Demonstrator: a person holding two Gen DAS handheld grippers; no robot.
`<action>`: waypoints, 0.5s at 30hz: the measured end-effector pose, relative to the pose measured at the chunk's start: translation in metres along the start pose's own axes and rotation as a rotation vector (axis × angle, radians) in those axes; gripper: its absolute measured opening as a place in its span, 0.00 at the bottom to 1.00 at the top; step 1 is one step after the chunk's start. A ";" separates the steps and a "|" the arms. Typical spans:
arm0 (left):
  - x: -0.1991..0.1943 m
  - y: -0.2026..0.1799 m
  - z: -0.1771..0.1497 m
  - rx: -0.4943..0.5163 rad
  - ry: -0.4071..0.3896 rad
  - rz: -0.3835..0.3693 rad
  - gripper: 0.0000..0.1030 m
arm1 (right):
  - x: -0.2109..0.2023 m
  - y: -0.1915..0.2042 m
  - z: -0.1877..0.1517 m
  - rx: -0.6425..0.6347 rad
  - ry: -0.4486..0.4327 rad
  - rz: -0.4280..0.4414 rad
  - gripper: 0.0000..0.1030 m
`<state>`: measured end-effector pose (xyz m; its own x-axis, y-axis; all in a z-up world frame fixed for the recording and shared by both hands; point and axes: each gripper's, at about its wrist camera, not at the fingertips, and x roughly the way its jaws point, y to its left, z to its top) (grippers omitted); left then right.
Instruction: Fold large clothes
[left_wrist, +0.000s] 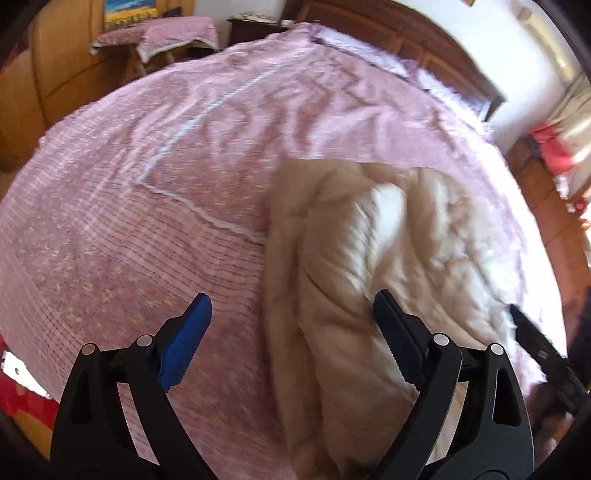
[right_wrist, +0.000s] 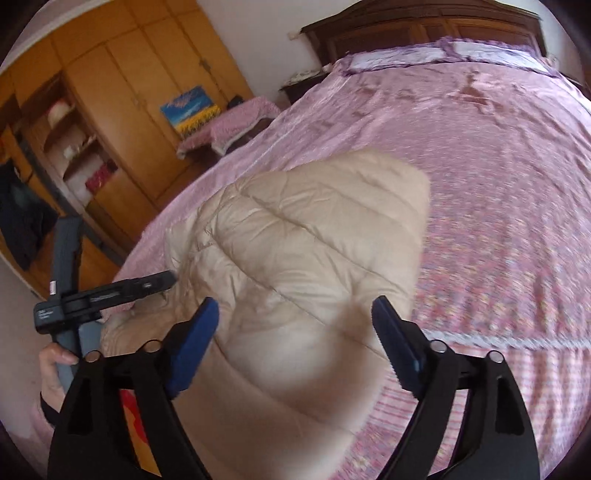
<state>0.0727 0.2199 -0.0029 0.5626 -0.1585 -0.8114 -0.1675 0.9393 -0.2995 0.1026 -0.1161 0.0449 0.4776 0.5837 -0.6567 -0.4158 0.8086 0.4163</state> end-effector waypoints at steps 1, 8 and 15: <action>-0.002 -0.002 -0.001 0.001 0.005 -0.025 0.86 | -0.004 -0.006 -0.002 0.024 0.001 0.001 0.82; 0.016 -0.033 -0.010 0.043 0.083 -0.057 0.89 | 0.001 -0.045 -0.019 0.204 0.076 0.071 0.84; 0.031 -0.019 -0.021 -0.036 0.134 -0.081 0.93 | 0.019 -0.057 -0.024 0.301 0.138 0.199 0.85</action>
<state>0.0761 0.1910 -0.0326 0.4625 -0.2749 -0.8429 -0.1564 0.9105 -0.3828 0.1166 -0.1522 -0.0066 0.2934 0.7327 -0.6140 -0.2340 0.6778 0.6970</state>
